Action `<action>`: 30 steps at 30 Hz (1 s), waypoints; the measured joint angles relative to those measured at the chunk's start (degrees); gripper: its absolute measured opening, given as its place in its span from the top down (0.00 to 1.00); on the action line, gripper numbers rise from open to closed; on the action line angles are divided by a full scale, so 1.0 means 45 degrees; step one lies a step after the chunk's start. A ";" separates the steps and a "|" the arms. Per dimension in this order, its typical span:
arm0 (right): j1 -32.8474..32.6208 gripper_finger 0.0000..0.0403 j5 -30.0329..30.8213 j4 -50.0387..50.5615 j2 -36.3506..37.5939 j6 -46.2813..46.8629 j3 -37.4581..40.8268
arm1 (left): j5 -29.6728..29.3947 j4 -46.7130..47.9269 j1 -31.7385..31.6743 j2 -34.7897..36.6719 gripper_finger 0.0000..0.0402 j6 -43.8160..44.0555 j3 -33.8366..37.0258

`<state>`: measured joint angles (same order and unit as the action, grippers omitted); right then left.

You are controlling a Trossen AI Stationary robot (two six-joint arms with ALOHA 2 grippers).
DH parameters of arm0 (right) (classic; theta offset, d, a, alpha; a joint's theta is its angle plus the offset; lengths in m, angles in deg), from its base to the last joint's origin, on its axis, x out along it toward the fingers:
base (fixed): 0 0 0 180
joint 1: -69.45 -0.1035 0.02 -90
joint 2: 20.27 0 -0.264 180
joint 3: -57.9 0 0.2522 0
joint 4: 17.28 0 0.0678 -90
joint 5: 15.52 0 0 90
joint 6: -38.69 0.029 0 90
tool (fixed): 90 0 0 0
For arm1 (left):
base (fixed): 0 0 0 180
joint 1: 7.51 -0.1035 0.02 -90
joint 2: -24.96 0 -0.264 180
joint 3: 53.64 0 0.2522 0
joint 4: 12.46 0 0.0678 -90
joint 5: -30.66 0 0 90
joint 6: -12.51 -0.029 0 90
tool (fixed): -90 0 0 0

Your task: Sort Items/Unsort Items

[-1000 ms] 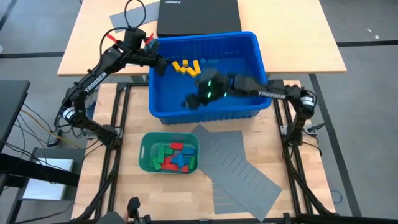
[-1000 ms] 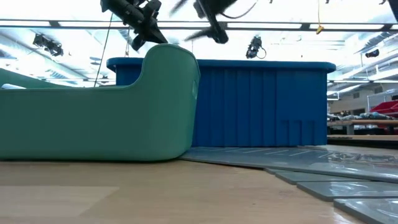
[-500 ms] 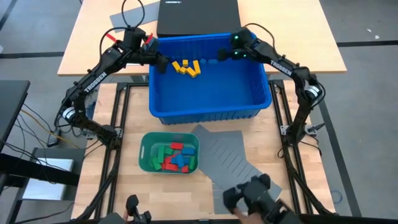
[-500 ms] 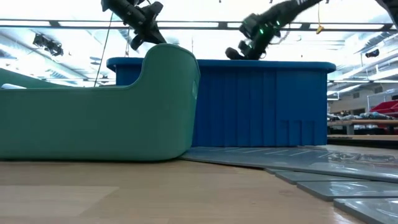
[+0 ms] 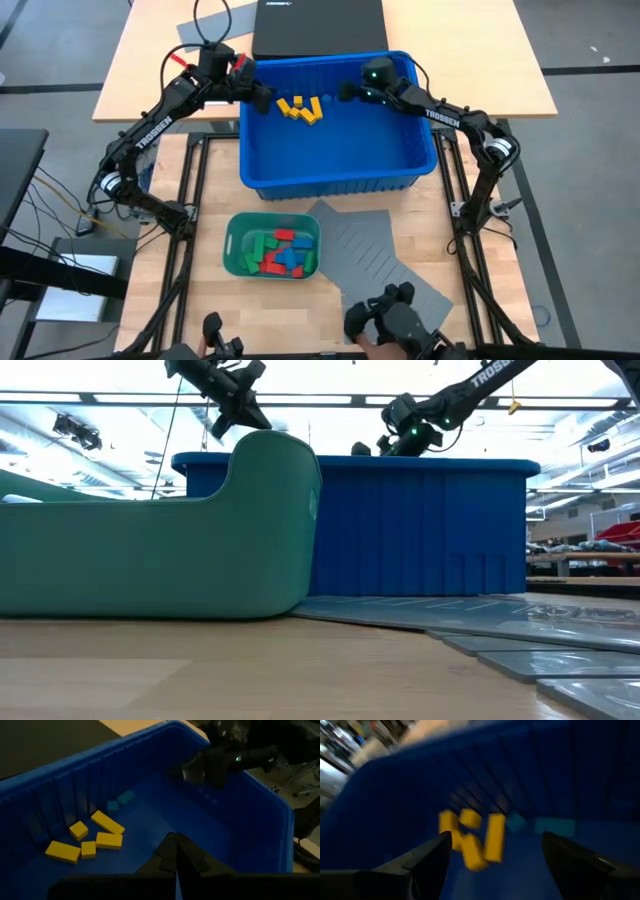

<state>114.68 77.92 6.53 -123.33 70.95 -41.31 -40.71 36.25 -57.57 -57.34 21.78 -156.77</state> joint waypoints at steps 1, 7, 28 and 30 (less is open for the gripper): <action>-0.0062 0.24 0.0070 -0.0116 0.0000 0.0140 -0.0126 | -0.0001 0.0045 0.0000 0.0000 0.99 -0.0003 0.0000; -0.0590 0.24 0.0484 0.0406 -0.0289 -0.0422 -0.1835 | 0.0005 0.0221 0.0000 0.0000 0.99 -0.0018 0.0000; -0.0317 0.23 0.0458 0.7164 -0.7472 -0.2279 -1.0911 | 0.0209 0.0652 0.0000 -0.0005 0.99 -0.0281 0.0000; -0.0236 0.22 0.0305 0.7174 -0.7812 -0.2099 -1.0727 | 0.0212 0.0661 -0.0002 -0.0005 0.99 -0.0271 0.0002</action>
<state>113.62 79.30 38.81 -158.49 61.51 -89.58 -39.75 39.23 -57.58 -57.36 20.56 -156.76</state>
